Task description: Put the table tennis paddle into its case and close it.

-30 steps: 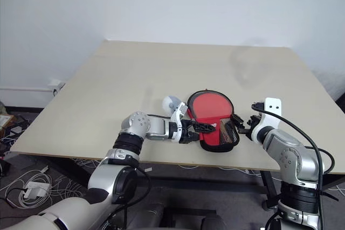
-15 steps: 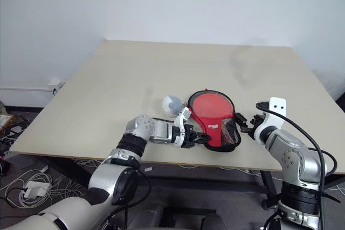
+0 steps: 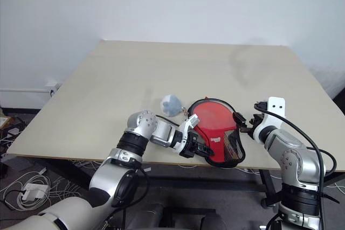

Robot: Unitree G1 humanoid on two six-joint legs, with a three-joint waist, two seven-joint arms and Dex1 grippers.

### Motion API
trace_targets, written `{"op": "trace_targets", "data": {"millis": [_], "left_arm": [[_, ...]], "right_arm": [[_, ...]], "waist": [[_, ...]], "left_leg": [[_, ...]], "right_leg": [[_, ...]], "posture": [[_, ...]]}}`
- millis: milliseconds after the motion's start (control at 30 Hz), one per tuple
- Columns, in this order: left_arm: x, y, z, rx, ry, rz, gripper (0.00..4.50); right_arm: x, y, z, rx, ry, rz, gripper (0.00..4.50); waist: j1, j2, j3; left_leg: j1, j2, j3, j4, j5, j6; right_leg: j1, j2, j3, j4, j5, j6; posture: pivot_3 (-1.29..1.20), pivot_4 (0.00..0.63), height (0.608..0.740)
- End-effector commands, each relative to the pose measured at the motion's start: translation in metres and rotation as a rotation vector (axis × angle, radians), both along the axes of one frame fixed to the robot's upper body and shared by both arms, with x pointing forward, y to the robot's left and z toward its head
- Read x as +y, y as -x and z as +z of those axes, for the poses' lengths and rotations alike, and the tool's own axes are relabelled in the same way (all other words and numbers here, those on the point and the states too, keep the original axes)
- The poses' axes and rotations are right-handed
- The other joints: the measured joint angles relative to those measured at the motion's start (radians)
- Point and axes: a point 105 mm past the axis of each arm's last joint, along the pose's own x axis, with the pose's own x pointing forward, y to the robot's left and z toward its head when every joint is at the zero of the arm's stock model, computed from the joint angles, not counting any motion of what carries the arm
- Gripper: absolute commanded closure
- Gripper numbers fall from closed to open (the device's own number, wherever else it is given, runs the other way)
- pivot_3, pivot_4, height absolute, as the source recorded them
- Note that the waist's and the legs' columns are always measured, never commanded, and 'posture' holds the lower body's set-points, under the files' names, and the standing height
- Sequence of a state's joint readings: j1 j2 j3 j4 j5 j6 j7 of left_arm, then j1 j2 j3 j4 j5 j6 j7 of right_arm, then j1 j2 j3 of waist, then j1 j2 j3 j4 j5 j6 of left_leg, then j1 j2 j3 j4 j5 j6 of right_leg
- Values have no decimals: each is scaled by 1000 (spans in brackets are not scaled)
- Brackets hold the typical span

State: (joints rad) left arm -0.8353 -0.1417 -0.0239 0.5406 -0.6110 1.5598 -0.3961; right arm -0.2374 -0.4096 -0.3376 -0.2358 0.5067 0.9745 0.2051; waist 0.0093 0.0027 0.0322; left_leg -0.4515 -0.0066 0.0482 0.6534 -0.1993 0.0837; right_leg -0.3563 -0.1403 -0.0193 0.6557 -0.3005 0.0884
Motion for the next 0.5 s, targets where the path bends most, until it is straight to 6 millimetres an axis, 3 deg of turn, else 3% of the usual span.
{"op": "trace_targets", "data": {"millis": [33,233,500], "left_arm": [[-42,48,16,17,134,-206,4465],[-45,72,20,23,167,-340,4465],[-39,66,17,39,161,-304,4465]], "right_arm": [[-1,-2,20,-77,34,-4,28],[3,-4,20,-78,34,1,28],[1,-4,19,-72,37,-6,28]], "waist": [[0,0,0],[0,1,0],[0,1,0]], "left_leg": [[0,0,0,0,-1,-1],[0,1,0,0,-2,-3],[0,1,0,0,-2,-3]], "right_leg": [[0,0,0,0,0,0],[0,0,0,0,0,0],[0,0,0,0,0,0]], "posture": [[0,0,715],[0,0,715],[0,0,715]]}}
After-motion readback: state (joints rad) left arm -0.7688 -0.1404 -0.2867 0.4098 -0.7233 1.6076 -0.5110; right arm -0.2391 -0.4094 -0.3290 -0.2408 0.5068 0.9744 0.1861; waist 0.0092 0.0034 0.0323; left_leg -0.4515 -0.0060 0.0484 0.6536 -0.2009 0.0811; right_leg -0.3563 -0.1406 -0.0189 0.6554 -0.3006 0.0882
